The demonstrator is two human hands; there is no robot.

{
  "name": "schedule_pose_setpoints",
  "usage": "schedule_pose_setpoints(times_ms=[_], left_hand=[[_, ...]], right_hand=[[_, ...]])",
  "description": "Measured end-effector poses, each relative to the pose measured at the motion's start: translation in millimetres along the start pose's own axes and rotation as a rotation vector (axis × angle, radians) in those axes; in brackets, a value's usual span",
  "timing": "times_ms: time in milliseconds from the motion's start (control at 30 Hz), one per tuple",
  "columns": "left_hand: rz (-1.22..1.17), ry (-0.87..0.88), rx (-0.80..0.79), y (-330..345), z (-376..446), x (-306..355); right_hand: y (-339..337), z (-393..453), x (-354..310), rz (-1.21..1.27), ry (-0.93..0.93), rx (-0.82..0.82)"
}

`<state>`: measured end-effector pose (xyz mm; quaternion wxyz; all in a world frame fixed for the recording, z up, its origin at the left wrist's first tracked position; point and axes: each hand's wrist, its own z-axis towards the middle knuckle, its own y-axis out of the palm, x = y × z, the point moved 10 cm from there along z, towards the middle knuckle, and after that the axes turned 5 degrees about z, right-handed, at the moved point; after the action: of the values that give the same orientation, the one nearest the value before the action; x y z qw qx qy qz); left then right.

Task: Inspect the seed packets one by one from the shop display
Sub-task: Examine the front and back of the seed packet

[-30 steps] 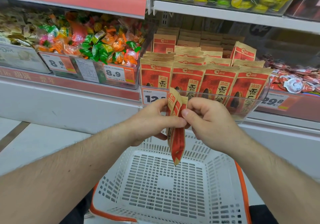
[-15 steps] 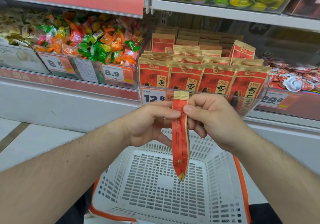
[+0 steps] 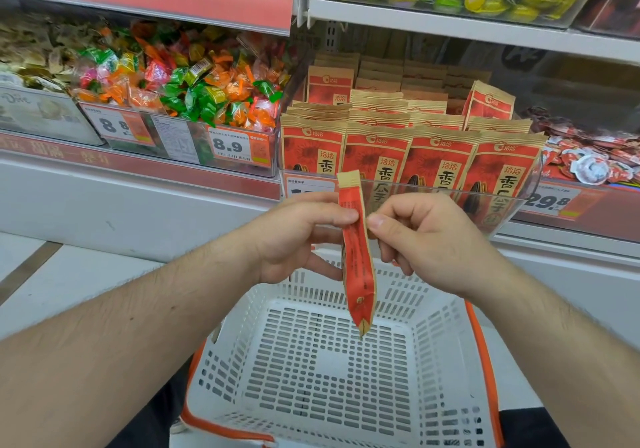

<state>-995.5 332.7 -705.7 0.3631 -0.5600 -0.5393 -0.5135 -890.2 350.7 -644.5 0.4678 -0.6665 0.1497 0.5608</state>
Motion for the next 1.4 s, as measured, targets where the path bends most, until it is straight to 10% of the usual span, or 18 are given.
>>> schedule_pose_setpoints(times_ms=[233,1400], left_hand=[[-0.083,0.022,0.128,-15.6,0.0,7.2],[-0.157,-0.088,0.102,-17.3,4.5,-9.8]], right_hand=[[24.3,-10.0,19.8,-0.37,0.191,-0.349],[42.9,-18.3,39.1,-0.367,0.238,-0.546]])
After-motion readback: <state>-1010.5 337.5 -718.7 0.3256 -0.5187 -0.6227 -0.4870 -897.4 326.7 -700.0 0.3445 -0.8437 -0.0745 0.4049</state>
